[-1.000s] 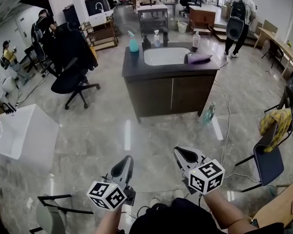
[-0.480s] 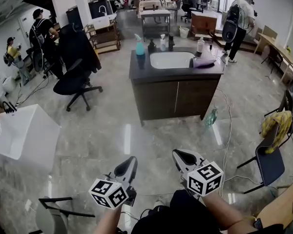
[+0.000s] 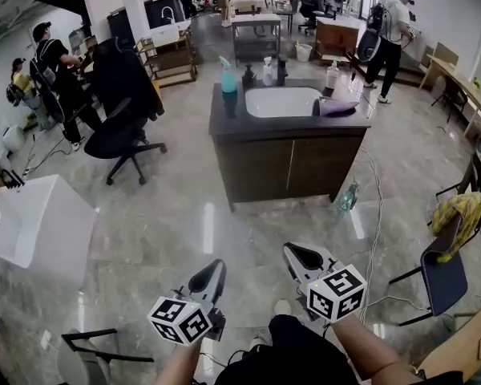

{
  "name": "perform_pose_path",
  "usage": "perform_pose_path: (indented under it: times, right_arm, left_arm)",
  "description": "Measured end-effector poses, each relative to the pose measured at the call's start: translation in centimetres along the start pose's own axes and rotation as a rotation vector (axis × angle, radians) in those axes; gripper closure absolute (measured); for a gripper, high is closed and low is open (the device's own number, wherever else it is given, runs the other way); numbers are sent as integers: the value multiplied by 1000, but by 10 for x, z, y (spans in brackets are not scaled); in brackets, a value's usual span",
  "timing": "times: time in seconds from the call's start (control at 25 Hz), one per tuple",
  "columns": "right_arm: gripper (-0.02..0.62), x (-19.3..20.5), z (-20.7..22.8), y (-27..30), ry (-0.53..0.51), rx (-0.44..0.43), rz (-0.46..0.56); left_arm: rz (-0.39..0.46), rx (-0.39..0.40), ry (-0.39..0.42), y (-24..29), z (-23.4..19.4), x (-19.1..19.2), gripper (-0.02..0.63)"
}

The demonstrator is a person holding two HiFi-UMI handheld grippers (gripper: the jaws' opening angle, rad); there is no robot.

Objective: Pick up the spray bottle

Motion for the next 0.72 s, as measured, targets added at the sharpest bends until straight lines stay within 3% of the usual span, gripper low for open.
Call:
perform_pose_path:
  times: [0.72]
  right_arm:
    - [589,-27,133,69,78,-24,8]
  left_arm:
    - [-18,-41,-2,150,-9,-1,597]
Point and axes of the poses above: the fingertips, and each gripper's own axes: y forward along the fingers, z to its right, x out of its underside, the point moved 9 cm from there along -y, backward along the fingers, and after that the axes turned 9 degrees about z, right-handed, at the moved point
